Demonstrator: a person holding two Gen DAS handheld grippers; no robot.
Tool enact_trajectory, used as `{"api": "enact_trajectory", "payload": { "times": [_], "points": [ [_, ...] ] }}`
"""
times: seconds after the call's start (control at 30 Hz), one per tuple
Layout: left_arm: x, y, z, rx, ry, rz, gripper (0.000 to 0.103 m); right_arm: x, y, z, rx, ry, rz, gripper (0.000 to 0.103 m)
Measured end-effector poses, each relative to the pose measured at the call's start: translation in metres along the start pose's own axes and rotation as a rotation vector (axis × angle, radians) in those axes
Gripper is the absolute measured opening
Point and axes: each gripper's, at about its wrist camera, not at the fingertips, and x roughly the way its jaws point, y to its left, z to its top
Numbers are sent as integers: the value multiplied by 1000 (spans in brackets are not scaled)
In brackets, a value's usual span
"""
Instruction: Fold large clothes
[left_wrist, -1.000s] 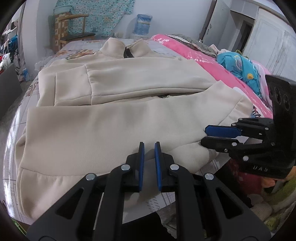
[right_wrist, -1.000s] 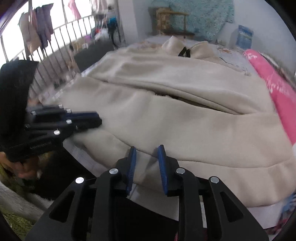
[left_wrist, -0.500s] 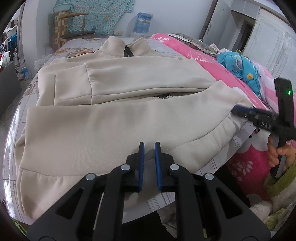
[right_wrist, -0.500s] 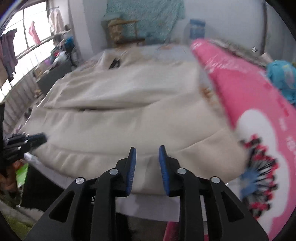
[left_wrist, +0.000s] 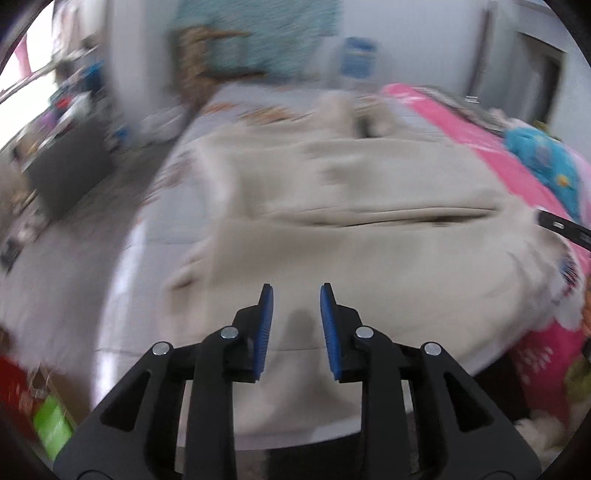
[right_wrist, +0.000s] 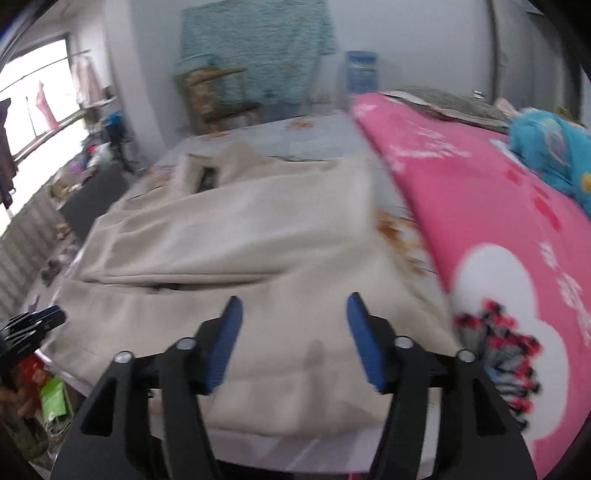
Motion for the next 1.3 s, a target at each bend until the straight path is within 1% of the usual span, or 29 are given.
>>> {"api": "enact_trajectory", "payload": {
  "times": [0.03,0.07,0.1,0.17,0.2,0.23,0.3,0.33,0.4,0.43,0.5,0.6,0.7,0.8,0.93,0.97,1.1,1.3],
  "points": [
    [4,11,0,-40,23,11,25,3,5,-1,-8,7,0,66],
    [5,19,1,-73,24,-9,25,15,8,1,-14,28,-12,67],
    [4,26,2,-104,16,-33,25,29,9,1,-13,64,-28,70],
    [5,29,4,-126,21,-37,25,55,9,0,-1,150,-71,71],
    [5,28,6,-125,27,-30,26,59,10,-2,-4,149,-85,73],
    [5,27,7,-122,34,-23,27,57,12,-2,-11,140,-80,77],
    [2,23,9,-115,42,-8,34,55,16,0,-17,153,-80,78],
    [1,20,11,-111,42,-1,35,53,17,1,-17,160,-81,78],
    [-5,12,17,-83,25,9,41,47,21,1,-23,161,-57,79],
    [-10,8,19,-69,12,14,44,44,20,2,-26,157,-48,82],
    [-14,-2,29,-40,-6,22,57,40,25,6,-27,148,-33,85],
    [-14,-20,44,4,-16,37,69,32,28,11,-19,143,-2,87],
    [-4,-39,55,46,4,52,76,32,32,14,-16,155,6,88],
    [8,-57,60,95,17,81,79,37,34,16,-9,171,7,89],
    [19,-73,65,135,37,99,82,44,33,16,5,195,9,89],
    [22,-75,66,139,41,105,83,45,33,16,8,201,8,89],
    [33,-79,73,147,60,119,83,49,33,17,8,213,9,89],
    [43,-78,79,129,78,125,83,53,37,20,-8,221,9,89]
  ]
}}
